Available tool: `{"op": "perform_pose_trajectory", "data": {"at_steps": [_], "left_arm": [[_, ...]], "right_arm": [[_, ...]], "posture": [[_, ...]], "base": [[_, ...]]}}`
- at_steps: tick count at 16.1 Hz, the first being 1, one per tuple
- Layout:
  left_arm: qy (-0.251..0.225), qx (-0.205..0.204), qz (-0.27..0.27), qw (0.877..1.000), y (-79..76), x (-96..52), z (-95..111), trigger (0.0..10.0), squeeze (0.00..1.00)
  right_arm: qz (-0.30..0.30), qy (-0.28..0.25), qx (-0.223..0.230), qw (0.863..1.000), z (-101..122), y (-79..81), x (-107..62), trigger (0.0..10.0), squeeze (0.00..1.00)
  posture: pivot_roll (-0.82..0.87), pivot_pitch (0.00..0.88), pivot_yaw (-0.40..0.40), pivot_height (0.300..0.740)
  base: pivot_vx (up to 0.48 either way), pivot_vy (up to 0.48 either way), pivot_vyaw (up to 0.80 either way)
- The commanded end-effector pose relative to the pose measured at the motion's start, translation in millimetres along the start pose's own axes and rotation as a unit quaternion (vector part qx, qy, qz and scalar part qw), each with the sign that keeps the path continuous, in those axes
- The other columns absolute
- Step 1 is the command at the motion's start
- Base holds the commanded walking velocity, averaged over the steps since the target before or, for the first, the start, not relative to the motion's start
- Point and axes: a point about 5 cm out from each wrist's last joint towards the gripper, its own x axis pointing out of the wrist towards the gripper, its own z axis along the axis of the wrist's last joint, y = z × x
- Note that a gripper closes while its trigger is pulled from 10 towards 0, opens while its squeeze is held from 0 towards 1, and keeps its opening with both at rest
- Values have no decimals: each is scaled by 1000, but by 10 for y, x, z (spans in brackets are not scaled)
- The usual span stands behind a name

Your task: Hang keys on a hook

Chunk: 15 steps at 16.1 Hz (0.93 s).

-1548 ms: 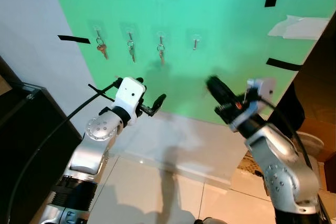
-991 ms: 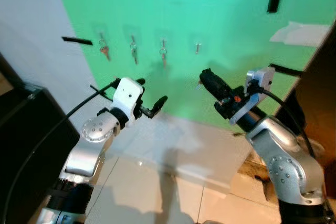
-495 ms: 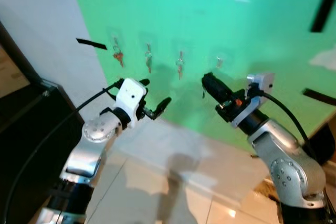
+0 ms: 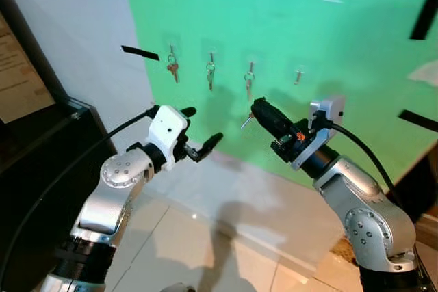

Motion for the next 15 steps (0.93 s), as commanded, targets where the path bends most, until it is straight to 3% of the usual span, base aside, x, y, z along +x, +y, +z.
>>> {"op": "perform_pose_trajectory", "data": {"at_steps": [1, 15], "left_arm": [[-1, -1, -14, 1000, -18, -15, 25, 10000, 412], [-8, -6, -19, 1000, -9, -18, 61, 10000, 412]], "right_arm": [[1, -15, -3, 1000, 81, -11, 16, 10000, 0], [-30, -45, -8, 999, 182, -100, 99, 10000, 0]], "posture": [[-103, 0, 44, 740], [-98, 0, 40, 740]], "base": [[0, 0, 0], [0, 0, 0]]}}
